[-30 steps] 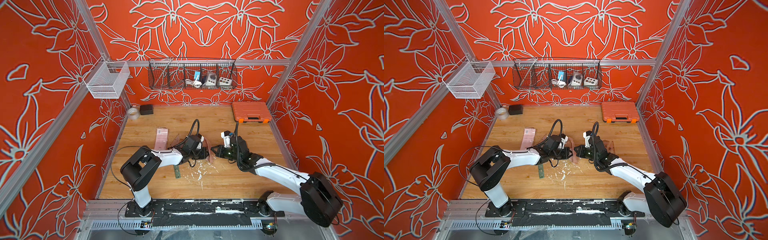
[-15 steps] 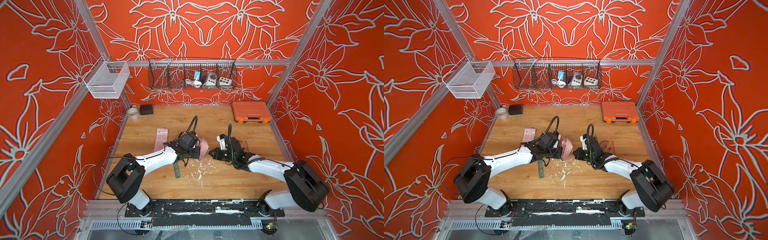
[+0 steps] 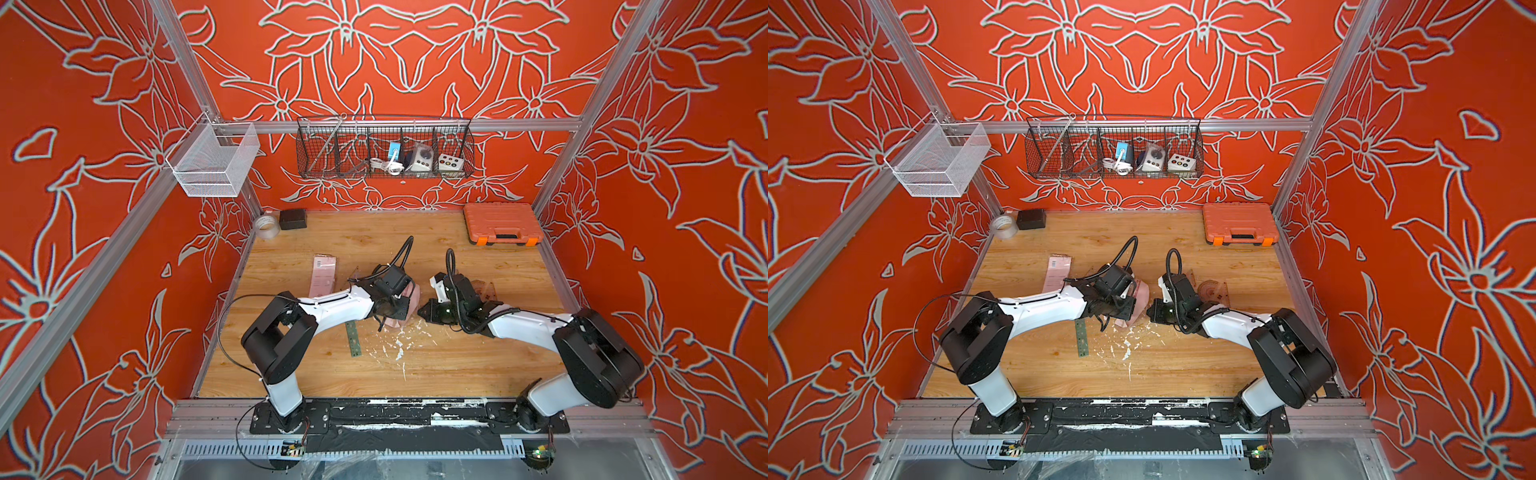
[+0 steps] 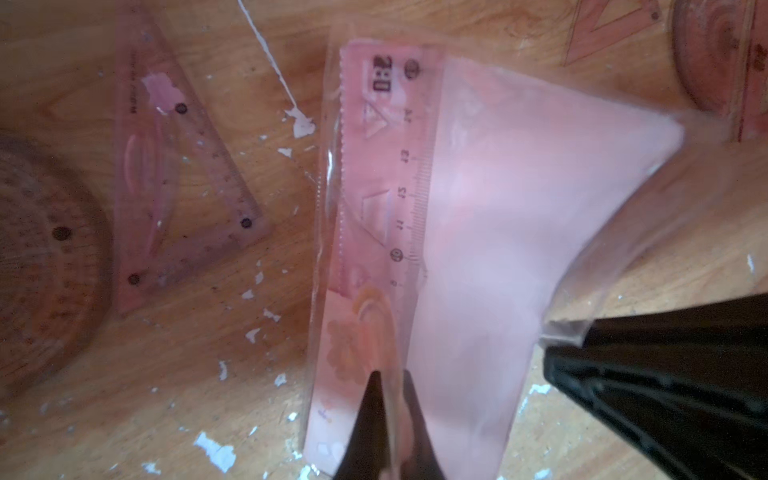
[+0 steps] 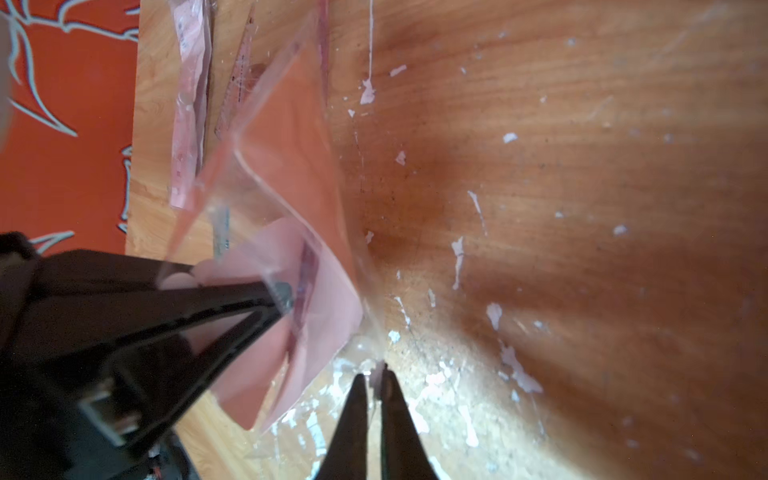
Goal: Open the ruler set and take out the ruler
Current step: Take out the ruler from the ruler set bag.
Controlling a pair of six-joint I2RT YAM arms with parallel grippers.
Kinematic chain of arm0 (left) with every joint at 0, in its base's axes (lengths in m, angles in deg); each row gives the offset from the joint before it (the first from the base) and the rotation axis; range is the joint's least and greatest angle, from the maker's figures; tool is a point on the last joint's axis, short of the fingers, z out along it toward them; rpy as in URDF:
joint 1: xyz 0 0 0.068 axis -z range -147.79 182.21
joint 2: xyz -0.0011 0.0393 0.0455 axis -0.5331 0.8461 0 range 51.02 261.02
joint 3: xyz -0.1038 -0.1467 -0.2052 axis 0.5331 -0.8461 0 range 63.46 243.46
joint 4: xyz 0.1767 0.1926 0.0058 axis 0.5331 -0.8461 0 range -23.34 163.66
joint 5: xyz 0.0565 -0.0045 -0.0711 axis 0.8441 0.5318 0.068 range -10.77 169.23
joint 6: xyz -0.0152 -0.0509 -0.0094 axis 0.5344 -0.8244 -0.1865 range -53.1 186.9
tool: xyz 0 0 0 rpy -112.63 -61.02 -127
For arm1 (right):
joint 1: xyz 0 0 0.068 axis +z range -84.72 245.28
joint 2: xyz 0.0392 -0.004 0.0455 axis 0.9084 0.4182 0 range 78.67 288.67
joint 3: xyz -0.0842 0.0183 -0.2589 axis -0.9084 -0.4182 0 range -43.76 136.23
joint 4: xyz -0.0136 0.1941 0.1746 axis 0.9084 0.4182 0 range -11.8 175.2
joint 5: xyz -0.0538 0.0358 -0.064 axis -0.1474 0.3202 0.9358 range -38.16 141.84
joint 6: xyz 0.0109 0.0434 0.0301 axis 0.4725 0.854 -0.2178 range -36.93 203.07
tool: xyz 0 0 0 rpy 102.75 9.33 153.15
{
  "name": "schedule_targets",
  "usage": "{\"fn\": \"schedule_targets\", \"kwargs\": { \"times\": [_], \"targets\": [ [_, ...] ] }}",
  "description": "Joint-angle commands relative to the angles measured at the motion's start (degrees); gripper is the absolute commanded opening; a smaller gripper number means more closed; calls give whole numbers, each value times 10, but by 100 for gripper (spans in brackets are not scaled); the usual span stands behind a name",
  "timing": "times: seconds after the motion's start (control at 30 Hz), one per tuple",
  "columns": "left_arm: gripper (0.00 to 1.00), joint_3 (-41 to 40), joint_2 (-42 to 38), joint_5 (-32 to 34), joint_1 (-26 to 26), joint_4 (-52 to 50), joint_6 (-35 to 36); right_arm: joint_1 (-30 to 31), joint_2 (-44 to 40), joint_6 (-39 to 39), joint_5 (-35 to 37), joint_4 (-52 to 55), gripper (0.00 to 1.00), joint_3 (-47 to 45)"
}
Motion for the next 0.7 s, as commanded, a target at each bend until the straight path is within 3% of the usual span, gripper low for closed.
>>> {"fn": "schedule_targets", "kwargs": {
  "times": [0.0, 0.13, 0.23, 0.43, 0.67],
  "targets": [
    [0, 2, 18, 5, 5, -17, 4, -6, -47, -26, 21, 68, 21, 35],
    [0, 2, 22, 3, 6, -15, 4, -16, -101, -35, 44, 128, 25, 55],
    [0, -4, 20, 1, 6, -8, 1, -20, -123, -17, 35, 92, 24, 42],
    [0, 1, 16, -2, 7, -4, -3, -18, -46, 30, -31, 24, 17, 52],
    [0, 6, 14, -1, 10, -6, -3, -16, 9, 37, -15, 4, 15, 57]
  ]
}}
